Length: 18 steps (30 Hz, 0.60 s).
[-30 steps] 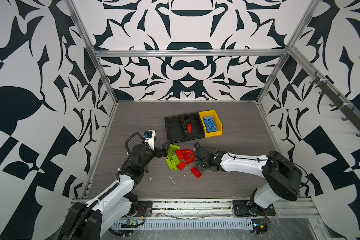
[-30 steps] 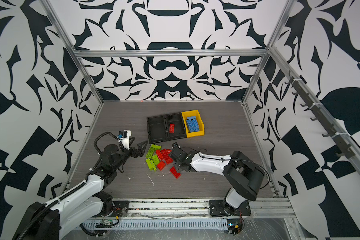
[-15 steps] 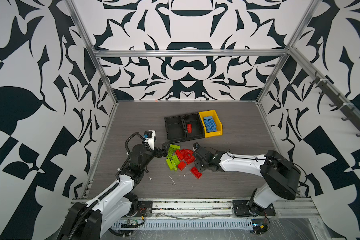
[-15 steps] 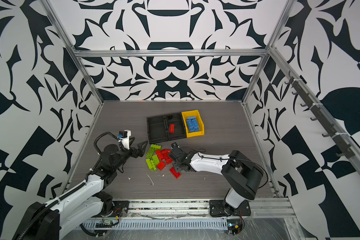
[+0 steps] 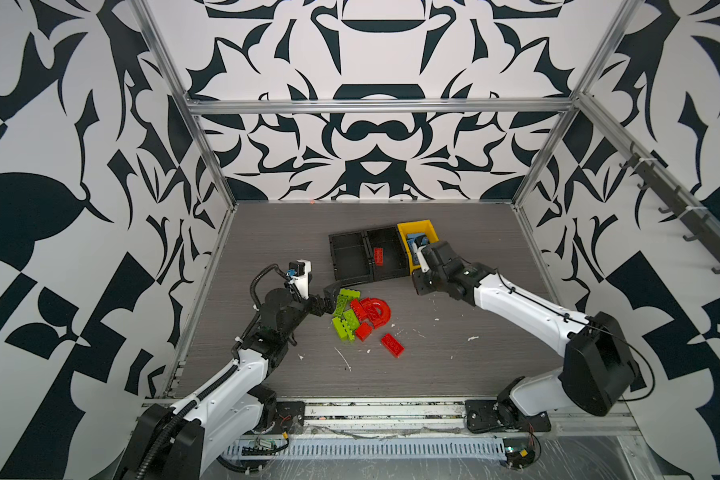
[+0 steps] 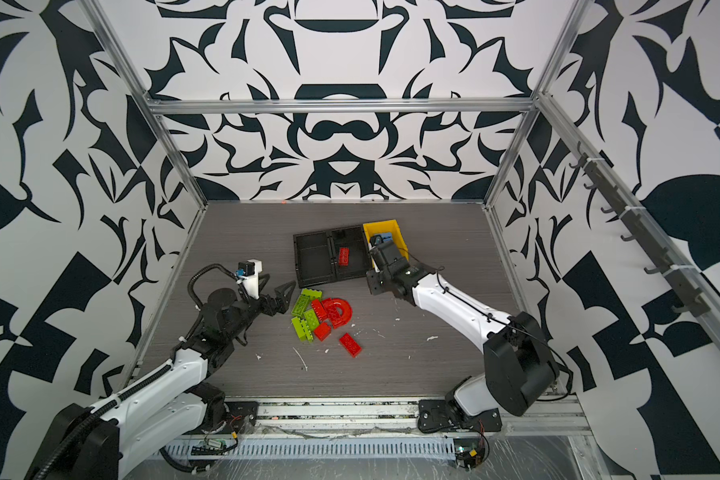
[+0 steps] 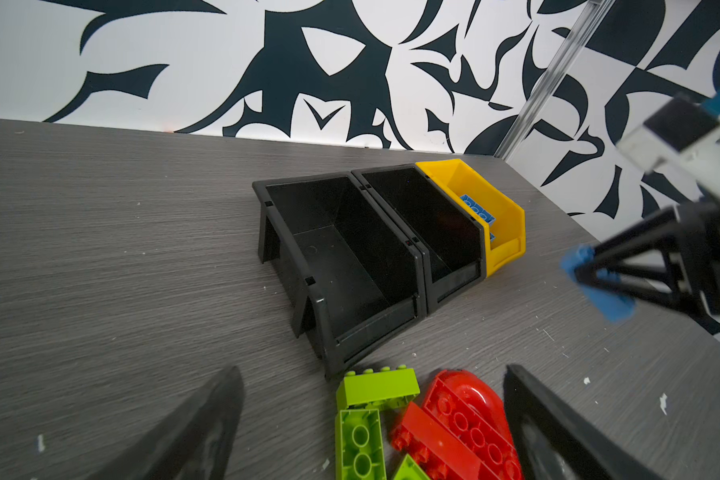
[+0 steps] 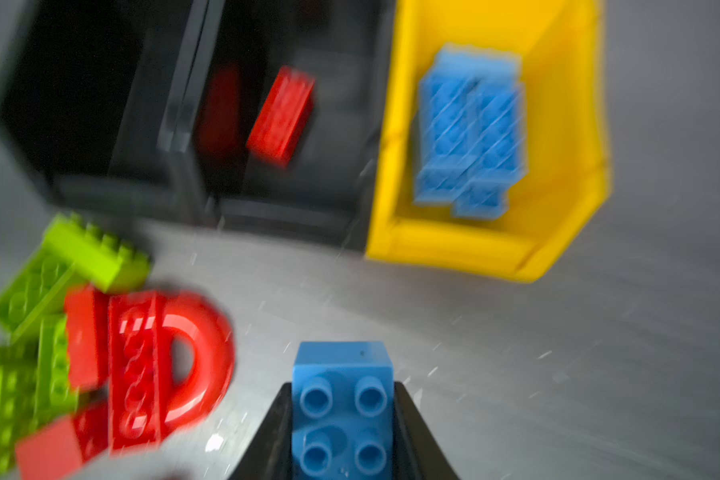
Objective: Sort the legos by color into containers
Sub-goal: 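Carry the blue brick with the right gripper and release it into the yellow bin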
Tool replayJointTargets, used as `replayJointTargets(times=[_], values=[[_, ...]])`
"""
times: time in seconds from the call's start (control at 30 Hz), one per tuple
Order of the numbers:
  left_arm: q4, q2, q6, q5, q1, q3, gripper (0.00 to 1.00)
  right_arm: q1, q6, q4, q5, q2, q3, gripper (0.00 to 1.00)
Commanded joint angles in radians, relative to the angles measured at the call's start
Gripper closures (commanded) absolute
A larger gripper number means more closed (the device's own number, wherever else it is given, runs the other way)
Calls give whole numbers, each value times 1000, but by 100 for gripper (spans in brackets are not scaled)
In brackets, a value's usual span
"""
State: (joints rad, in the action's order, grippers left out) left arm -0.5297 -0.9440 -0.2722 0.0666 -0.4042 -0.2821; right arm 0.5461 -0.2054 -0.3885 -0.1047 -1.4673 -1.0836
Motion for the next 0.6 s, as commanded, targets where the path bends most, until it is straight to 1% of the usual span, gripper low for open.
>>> replayJointTargets(times=[0.0, 0.13, 0.23, 0.4, 0.5, 0.57], values=[[2, -2, -4, 5, -2, -13, 0, -65, 97, -29, 47, -46, -116, 68], [0, -4, -3, 3, -1, -13, 0, -143, 144, -34, 47, -167, -259, 68], [2, -1, -3, 4, -1, -13, 0, -178, 159, -47, 75, -280, -375, 68], [-1, -2, -9, 12, -1, -15, 0, -208, 186, -102, 83, -459, -583, 68], [0, 1, -13, 11, -1, -13, 0, -223, 195, -172, 77, -564, -728, 68], [-2, 3, -14, 14, -1, -11, 0, -229, 198, -201, 77, -611, -791, 68]])
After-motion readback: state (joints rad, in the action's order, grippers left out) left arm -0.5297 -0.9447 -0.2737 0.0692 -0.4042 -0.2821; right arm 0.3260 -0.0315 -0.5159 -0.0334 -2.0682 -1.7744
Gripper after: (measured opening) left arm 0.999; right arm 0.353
